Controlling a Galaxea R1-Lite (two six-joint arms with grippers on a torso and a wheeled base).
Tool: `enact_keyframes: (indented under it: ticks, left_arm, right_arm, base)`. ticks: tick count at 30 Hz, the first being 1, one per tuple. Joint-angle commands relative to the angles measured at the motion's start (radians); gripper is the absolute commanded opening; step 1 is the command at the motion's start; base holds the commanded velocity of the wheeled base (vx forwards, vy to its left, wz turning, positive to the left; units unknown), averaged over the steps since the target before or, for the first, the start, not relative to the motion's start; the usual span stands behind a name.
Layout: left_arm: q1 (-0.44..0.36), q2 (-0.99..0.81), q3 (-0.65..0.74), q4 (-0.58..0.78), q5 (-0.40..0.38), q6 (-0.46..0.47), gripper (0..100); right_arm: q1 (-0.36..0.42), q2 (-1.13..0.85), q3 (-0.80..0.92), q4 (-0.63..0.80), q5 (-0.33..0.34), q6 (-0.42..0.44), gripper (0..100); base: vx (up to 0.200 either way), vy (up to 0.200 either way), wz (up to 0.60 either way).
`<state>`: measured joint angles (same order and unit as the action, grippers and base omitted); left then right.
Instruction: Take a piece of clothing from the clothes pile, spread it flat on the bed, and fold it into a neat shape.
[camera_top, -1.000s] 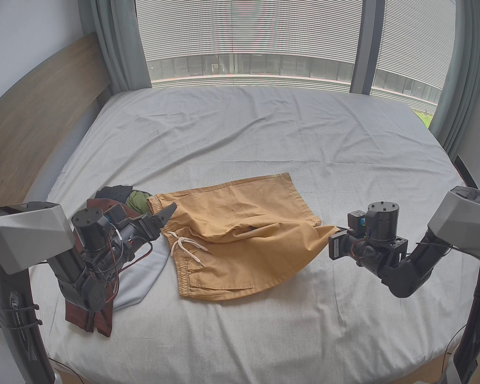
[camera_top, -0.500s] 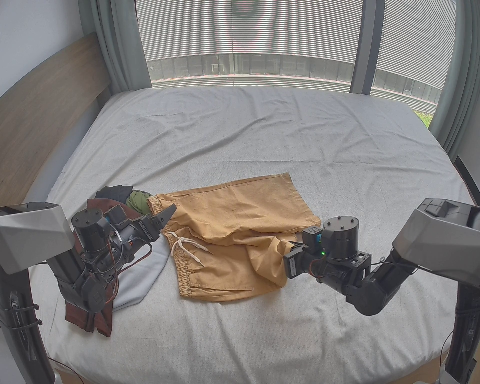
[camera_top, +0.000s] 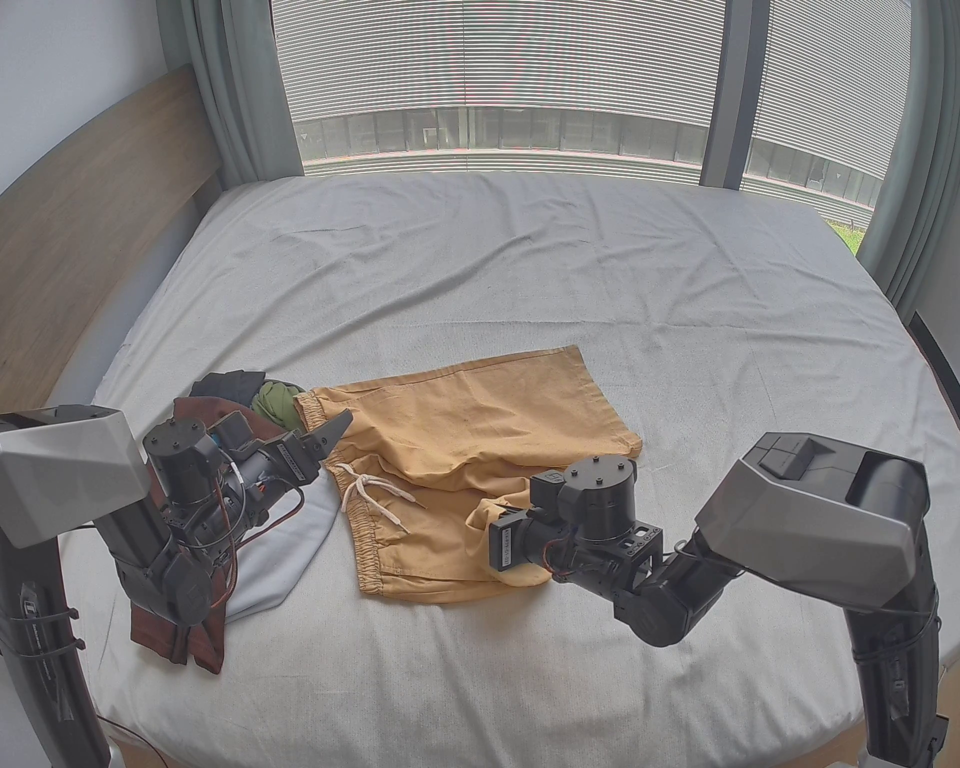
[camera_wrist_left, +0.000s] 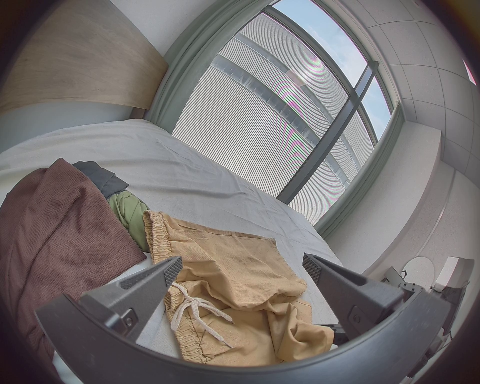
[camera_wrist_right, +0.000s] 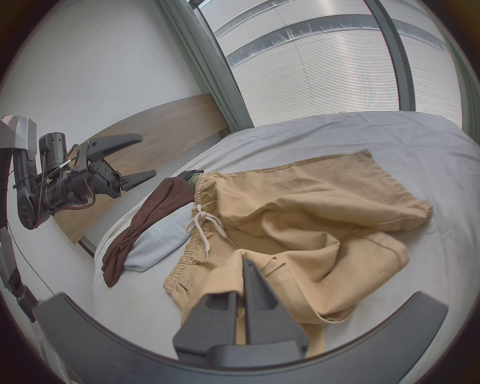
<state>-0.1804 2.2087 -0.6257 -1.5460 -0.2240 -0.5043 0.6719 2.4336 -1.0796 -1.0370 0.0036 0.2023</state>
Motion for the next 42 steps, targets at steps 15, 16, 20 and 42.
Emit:
enact_keyframes:
  ticks: [15,16,20,42]
  left_arm:
    - [0.001,0.003,0.000,0.000,0.000,0.000,100]
    - [0.001,0.003,0.000,0.000,0.000,0.000,100]
    - [0.001,0.003,-0.002,0.000,0.000,0.000,100]
    - [0.001,0.003,-0.005,0.000,0.000,0.000,100]
  right_arm:
    - [0.020,0.093,-0.065,-0.009,0.088,0.046,0]
    - [0.021,0.094,-0.065,-0.009,0.088,0.046,0]
    - [0.031,0.093,-0.054,-0.009,0.087,0.049,100]
    - [-0.038,-0.176,0.205,-0.012,0.081,0.115,100]
  base:
    - [0.000,0.000,0.00]
    - [0.000,0.000,0.00]
    - [0.000,0.000,0.00]
    - [0.000,0.000,0.00]
